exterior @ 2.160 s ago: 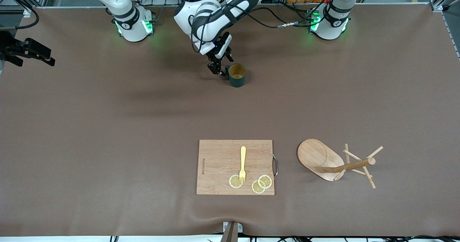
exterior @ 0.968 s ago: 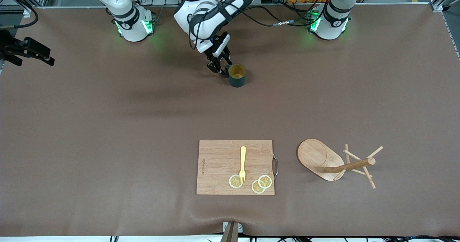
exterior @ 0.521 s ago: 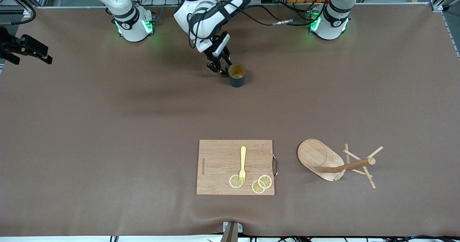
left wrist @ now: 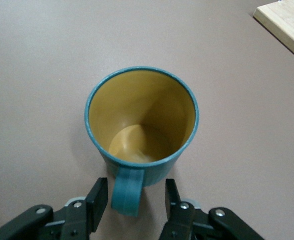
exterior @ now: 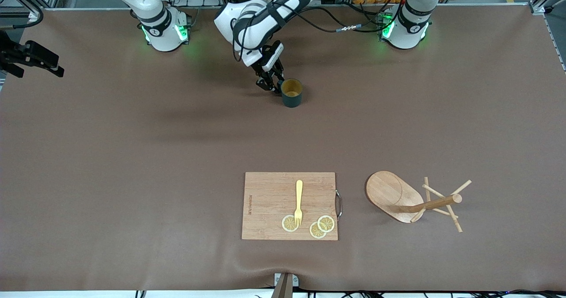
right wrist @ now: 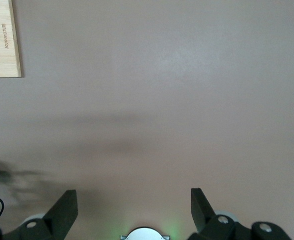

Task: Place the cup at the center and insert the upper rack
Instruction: 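Lower the left gripper and grasp the teal mug's handle, then lift the mug by its handle with the left gripper toward the stand, then tilt the mug and hang it onto a stand peg with the left gripper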

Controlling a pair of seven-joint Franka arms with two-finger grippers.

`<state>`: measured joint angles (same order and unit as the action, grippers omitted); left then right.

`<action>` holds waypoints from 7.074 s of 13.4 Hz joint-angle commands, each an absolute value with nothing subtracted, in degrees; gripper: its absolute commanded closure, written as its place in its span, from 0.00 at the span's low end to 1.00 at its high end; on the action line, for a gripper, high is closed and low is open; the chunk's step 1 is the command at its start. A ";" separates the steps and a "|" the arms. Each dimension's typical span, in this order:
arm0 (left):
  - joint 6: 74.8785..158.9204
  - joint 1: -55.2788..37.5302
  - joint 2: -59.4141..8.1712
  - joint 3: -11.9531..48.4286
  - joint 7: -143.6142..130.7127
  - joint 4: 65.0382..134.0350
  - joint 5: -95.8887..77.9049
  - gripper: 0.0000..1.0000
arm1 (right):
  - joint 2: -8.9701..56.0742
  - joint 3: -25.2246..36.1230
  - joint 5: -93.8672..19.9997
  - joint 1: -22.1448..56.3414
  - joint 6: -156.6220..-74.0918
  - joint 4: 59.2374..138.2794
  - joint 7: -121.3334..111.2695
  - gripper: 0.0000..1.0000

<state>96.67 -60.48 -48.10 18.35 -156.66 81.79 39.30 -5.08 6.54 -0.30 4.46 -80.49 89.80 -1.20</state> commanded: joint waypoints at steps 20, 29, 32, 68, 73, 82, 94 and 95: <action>96.85 -42.91 -19.97 18.54 -137.32 79.45 19.79 1.00 | -5.98 6.15 -1.14 4.48 -78.75 89.74 0.79 0.00; 101.86 -24.19 -14.77 18.37 -111.91 78.22 -1.20 1.00 | -5.98 6.06 -1.32 4.75 -78.49 89.65 1.31 0.00; 101.87 -16.46 -14.68 18.37 -101.03 78.22 -9.82 1.00 | -5.98 5.98 -1.49 4.83 -76.91 89.65 1.93 0.00; 92.11 18.89 -29.88 18.19 -42.02 78.66 -58.53 1.00 | -5.89 5.98 -3.25 4.66 -76.38 89.03 2.81 0.00; 90.88 20.57 -31.73 18.19 -39.55 78.66 -61.95 1.00 | -5.80 5.98 -3.34 4.92 -76.29 89.12 3.43 0.00; 90.88 21.09 -34.54 18.19 -36.39 78.75 -63.37 1.00 | -5.89 5.36 -3.25 6.15 -76.29 88.95 4.65 0.00; 90.88 23.29 -38.93 18.19 -34.81 78.75 -65.92 1.00 | -5.63 5.62 -1.24 4.66 -77.17 89.03 4.66 0.00; 90.88 23.64 -39.28 18.11 -34.80 78.75 -66.44 1.00 | -5.63 5.62 -0.19 4.66 -77.52 89.03 4.66 0.00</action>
<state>91.87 22.33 -38.62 17.73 -35.53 79.31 -64.51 -5.09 5.89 -1.98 5.37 -77.10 89.08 3.93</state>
